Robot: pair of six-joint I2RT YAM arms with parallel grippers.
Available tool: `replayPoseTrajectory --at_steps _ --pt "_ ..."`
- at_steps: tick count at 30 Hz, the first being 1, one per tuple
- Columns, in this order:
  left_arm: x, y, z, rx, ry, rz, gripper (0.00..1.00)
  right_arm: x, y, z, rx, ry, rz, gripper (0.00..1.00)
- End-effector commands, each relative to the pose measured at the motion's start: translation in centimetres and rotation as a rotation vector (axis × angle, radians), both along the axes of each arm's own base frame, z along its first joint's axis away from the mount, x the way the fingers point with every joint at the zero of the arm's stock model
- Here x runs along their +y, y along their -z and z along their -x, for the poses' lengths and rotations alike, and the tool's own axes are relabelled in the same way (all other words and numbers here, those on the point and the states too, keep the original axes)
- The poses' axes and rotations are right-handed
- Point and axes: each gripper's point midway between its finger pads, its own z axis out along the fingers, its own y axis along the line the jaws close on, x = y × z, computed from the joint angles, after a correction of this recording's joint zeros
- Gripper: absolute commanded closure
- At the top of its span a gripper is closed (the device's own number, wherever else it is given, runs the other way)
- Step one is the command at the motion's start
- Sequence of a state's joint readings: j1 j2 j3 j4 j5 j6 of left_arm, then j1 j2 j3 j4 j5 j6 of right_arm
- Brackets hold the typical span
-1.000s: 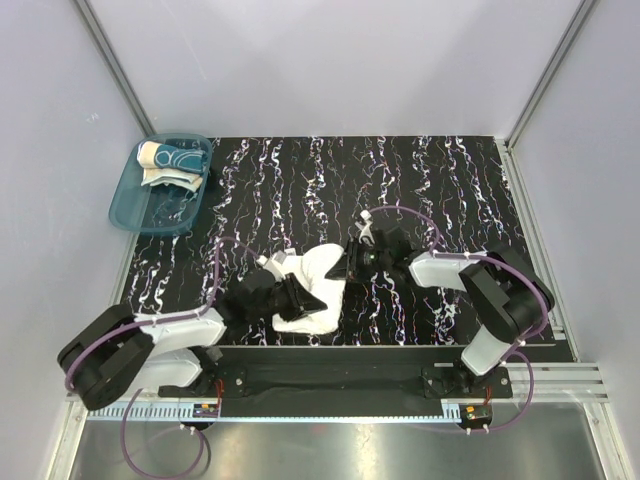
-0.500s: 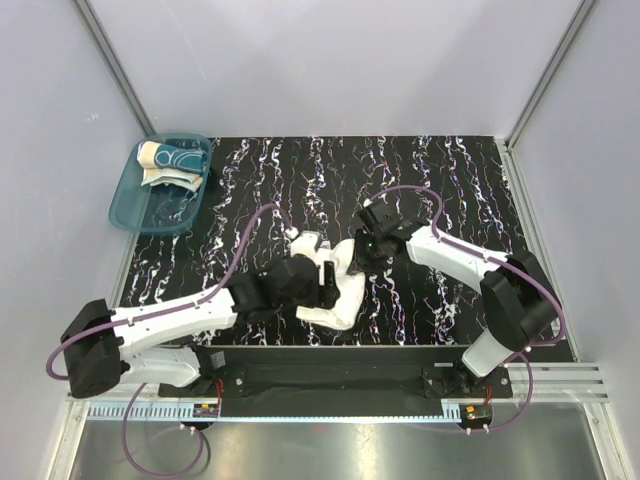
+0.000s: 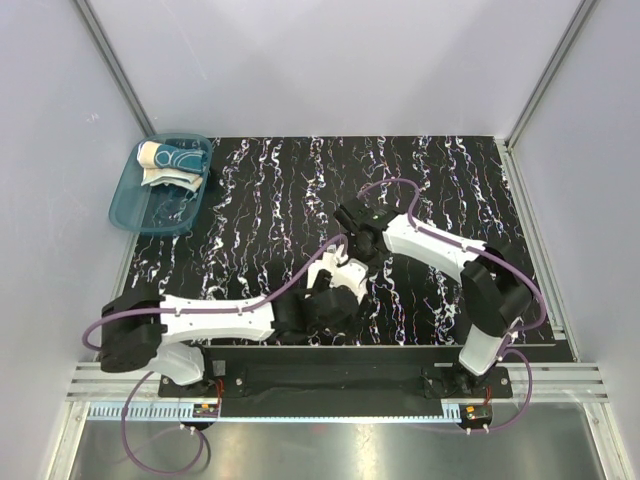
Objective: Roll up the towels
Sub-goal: Roll the towel
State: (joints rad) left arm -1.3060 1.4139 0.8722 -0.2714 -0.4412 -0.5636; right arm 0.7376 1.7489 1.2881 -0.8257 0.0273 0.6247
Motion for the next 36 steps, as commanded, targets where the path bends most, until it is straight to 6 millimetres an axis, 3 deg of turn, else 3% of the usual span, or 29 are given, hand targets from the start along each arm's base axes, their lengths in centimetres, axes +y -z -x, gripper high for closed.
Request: replayPoseTrajectory --at_steps 1,9,13,15,16,17,18,19,22,23,25,29,32,33,35,36 --pt "-1.6 0.5 -0.5 -0.045 0.015 0.041 0.14 -2.2 1.2 2.1 0.085 -0.031 0.141 0.98" --pt "-1.2 4.9 -0.5 -0.007 -0.009 -0.054 0.08 -1.4 0.6 2.1 0.092 -0.046 0.114 0.95" --pt "-0.8 6.6 0.2 0.032 -0.007 -0.067 0.09 -0.7 0.5 2.1 0.100 -0.053 0.088 0.82" --pt "-0.7 7.5 0.6 0.055 -0.005 -0.074 0.16 -0.4 0.6 1.9 0.103 -0.056 0.073 0.76" --pt "-0.6 8.0 0.7 0.062 -0.005 -0.075 0.24 0.1 0.4 2.1 0.114 -0.061 0.050 0.71" --pt "-0.6 8.4 0.9 0.073 0.004 -0.083 0.30 0.3 0.2 2.0 0.110 -0.061 0.042 0.61" --pt "-0.6 8.5 1.0 0.076 0.000 -0.086 0.35 0.4 0.1 1.8 0.107 -0.059 0.039 0.56" --pt "-0.5 8.4 0.8 0.076 -0.004 -0.089 0.45 0.5 -0.2 1.6 0.100 -0.056 0.035 0.43" --pt "-0.6 8.5 0.9 0.077 -0.005 -0.093 0.59 0.6 -1.0 0.8 0.073 -0.038 0.010 0.24" --pt "-0.6 8.7 0.9 0.082 -0.003 -0.095 0.69 0.6 -1.6 0.5 0.059 -0.027 -0.007 0.12" --pt "-0.5 8.7 1.0 0.084 -0.002 -0.097 0.74 0.2 -2.3 -0.4 0.035 0.006 -0.023 0.00" --pt "-0.6 8.3 1.1 0.096 0.000 -0.069 0.76 -2.1 -4.3 -2.9 -0.029 0.114 -0.068 0.00" --pt "-0.6 7.8 1.4 0.159 0.014 0.017 0.76 -5.6 -6.3 -5.2 -0.114 0.242 -0.086 0.00" --pt "0.4 8.5 1.1 0.192 -0.009 0.037 0.76 -6.6 -6.9 -5.7 -0.135 0.272 -0.097 0.00" --pt "-0.2 7.3 1.4 0.255 0.001 0.168 0.77 -9.0 -8.4 -6.6 -0.196 0.348 -0.123 0.00" --pt "0.3 7.1 0.4 0.273 -0.028 0.205 0.79 -9.7 -8.8 -6.7 -0.217 0.366 -0.126 0.00"
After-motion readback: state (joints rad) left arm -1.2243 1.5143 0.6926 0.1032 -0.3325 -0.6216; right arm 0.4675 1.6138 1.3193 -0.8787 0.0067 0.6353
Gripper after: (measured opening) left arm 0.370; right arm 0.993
